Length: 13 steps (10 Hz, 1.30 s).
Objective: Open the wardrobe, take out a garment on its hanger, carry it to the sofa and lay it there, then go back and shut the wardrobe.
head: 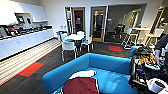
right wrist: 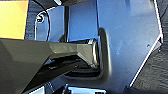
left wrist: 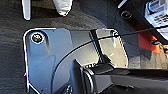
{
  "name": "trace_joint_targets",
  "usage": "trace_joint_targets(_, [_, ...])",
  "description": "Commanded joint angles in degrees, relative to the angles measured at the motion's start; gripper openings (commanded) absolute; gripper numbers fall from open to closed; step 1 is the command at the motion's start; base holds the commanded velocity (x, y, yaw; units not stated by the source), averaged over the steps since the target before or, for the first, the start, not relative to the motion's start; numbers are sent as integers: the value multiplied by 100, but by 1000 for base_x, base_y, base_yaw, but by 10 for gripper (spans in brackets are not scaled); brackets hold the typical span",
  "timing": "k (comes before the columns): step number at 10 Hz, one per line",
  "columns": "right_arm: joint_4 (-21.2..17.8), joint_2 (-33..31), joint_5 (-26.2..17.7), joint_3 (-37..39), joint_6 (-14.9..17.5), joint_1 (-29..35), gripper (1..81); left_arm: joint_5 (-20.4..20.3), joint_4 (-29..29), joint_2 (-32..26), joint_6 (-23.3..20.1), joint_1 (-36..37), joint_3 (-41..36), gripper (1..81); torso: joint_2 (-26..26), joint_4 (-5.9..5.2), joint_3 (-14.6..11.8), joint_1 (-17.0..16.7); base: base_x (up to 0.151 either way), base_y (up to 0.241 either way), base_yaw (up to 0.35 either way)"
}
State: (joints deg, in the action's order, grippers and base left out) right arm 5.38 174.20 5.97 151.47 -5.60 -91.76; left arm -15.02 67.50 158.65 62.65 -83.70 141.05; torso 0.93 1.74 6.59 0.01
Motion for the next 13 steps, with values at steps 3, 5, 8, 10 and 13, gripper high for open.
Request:
trace_joint_targets(3, [60, 47, -430, -22, -3, 179, 811, 104, 35, -52, -33, 209, 46, 811, 0, 0, 0, 0, 0, 0, 240])
trace_joint_targets(5, [51, 99, -430, -13, -3, 197, 811, 105, -26, -8, -16, 209, 46, 811, 0, 0, 0, 0, 0, 0, 246])
trace_joint_targets(8, [7, 213, -439, 189, -47, 311, 811, 140, -52, -61, 37, 121, 46, 811, 0, 0, 0, 0, 0, 0, 247])
trace_joint_targets(10, [7, 302, -439, 233, -21, 285, 811, 175, -70, -70, 55, 95, 46, 811, 0, 0, 0, 0, 0, 0, 253])
trace_joint_targets(13, [7, 346, -439, 233, -21, 267, 811, 175, -62, -105, 142, 68, 46, 811, 0, 0, 0, 0, 0, 0, 255])
